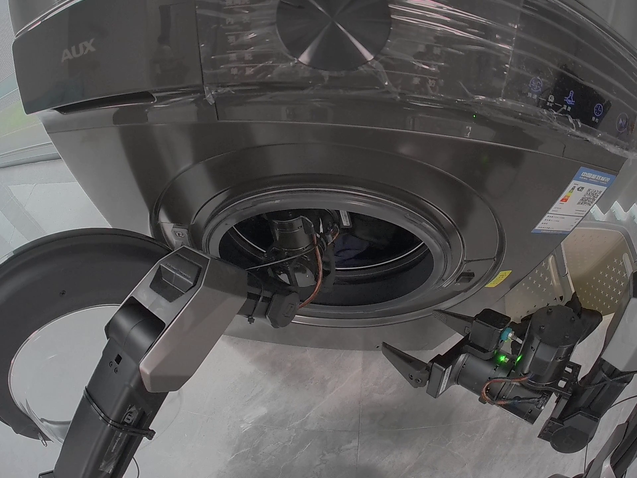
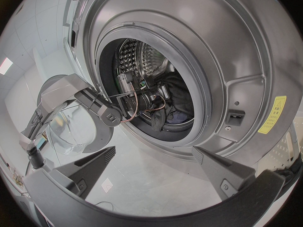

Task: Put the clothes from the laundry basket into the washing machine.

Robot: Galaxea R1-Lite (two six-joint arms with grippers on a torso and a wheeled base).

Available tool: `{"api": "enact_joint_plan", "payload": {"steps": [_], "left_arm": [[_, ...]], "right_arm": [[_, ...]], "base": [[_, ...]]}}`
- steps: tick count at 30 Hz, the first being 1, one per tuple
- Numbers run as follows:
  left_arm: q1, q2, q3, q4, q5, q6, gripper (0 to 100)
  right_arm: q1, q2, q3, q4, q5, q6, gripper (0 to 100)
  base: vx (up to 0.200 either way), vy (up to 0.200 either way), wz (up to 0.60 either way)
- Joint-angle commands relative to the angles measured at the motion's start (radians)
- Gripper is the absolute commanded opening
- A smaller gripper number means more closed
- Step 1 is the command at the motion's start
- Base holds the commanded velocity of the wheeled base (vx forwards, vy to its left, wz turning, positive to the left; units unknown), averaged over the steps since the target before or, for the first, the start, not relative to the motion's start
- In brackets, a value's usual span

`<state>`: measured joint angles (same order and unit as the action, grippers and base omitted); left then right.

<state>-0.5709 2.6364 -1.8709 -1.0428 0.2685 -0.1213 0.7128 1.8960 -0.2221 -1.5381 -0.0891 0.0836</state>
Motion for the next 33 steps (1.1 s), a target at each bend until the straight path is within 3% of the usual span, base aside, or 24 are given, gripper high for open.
{"api": "enact_joint_plan", "payload": {"steps": [1, 6, 13, 14, 22, 26, 28, 29, 30, 33], "left_arm": [[-0.021, -0.072, 0.177, 0.018, 0.005, -0.023, 100], [-0.037, -0.157, 0.364, 0.104, 0.003, -0.028, 100], [-0.027, -0.115, 0.363, 0.127, -0.015, -0.012, 100], [-0.026, -0.099, 0.341, 0.132, -0.017, -0.012, 0], [-0.014, -0.047, 0.185, 0.136, -0.009, -0.018, 0], [-0.003, -0.006, 0.032, 0.127, 0.001, -0.026, 0], [-0.003, -0.006, 0.032, 0.127, 0.001, -0.026, 0], [0.011, 0.039, -0.096, 0.121, 0.018, -0.031, 0], [0.012, 0.059, -0.129, 0.122, 0.024, -0.031, 0], [0.022, 0.068, -0.129, 0.118, 0.034, -0.031, 0]], "right_arm": [[0.001, 0.000, -0.003, 0.000, 0.000, -0.001, 100], [0.002, 0.002, -0.003, 0.001, 0.002, -0.001, 100], [0.010, 0.002, -0.003, 0.000, 0.002, -0.001, 100], [0.008, 0.002, -0.003, 0.000, 0.002, -0.001, 100], [0.008, 0.000, -0.011, -0.002, 0.003, -0.001, 100], [0.008, 0.000, -0.019, -0.002, 0.003, -0.001, 100], [0.008, 0.000, -0.019, -0.002, 0.003, -0.001, 100], [0.010, 0.000, -0.020, -0.002, 0.003, -0.001, 100], [0.008, 0.000, -0.020, -0.002, 0.003, -0.001, 100], [0.010, 0.000, -0.022, -0.002, 0.003, -0.001, 100]], "base": [[0.000, 0.000, 0.00], [0.000, 0.000, 0.00], [0.000, 0.000, 0.00], [0.000, 0.000, 0.00], [0.000, 0.000, 0.00], [0.000, 0.000, 0.00], [0.000, 0.000, 0.00], [0.000, 0.000, 0.00], [0.000, 0.000, 0.00], [0.000, 0.000, 0.00]]}}
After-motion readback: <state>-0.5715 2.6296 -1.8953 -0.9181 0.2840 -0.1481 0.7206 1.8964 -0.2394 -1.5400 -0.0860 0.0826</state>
